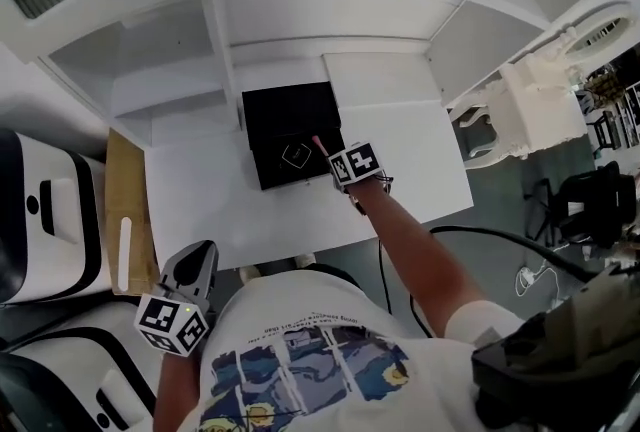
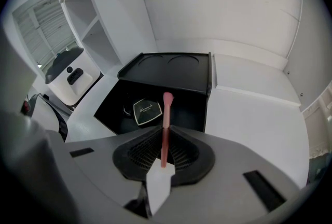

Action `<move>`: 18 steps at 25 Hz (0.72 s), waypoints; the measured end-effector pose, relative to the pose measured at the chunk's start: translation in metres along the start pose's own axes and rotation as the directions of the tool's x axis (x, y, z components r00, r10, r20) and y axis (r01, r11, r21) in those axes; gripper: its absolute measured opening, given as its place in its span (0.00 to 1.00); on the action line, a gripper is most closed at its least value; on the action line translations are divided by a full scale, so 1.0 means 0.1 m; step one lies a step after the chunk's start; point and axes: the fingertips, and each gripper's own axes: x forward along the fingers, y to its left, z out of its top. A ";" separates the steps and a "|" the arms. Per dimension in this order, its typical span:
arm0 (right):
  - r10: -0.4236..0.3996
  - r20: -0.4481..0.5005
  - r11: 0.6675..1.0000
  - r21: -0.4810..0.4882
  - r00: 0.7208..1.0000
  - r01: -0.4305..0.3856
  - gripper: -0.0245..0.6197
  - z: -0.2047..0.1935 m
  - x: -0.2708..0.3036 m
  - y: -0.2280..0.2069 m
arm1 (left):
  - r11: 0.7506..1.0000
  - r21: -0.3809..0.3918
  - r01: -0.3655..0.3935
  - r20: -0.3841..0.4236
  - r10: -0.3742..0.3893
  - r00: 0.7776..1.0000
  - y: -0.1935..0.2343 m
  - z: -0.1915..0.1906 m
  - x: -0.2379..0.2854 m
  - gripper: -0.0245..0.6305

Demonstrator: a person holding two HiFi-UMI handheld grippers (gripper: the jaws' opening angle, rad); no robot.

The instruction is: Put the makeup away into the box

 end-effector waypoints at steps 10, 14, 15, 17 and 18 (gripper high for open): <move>-0.044 -0.040 0.999 0.022 0.998 0.045 0.13 0.14 0.24 -0.10 | 0.999 -0.035 -0.042 0.002 0.042 0.999 0.17 -0.06 -0.15 0.06; -0.078 -0.073 0.997 0.001 0.994 0.078 0.13 0.11 0.32 -0.11 | 0.998 -0.046 -0.052 0.007 0.052 0.999 0.24 -0.07 -0.19 0.06; -0.085 -0.077 0.996 -0.001 0.993 0.085 0.13 0.11 0.33 -0.11 | 0.997 -0.049 -0.054 0.007 0.055 0.998 0.26 -0.07 -0.20 0.06; -0.104 -0.085 0.995 -0.012 0.991 0.104 0.13 0.12 0.35 -0.12 | 0.997 -0.052 -0.057 0.009 0.058 0.998 0.29 -0.08 -0.21 0.06; -0.117 -0.089 0.993 -0.020 0.989 0.116 0.13 0.12 0.35 -0.13 | 0.997 -0.053 -0.057 0.009 0.058 0.998 0.30 -0.08 -0.21 0.06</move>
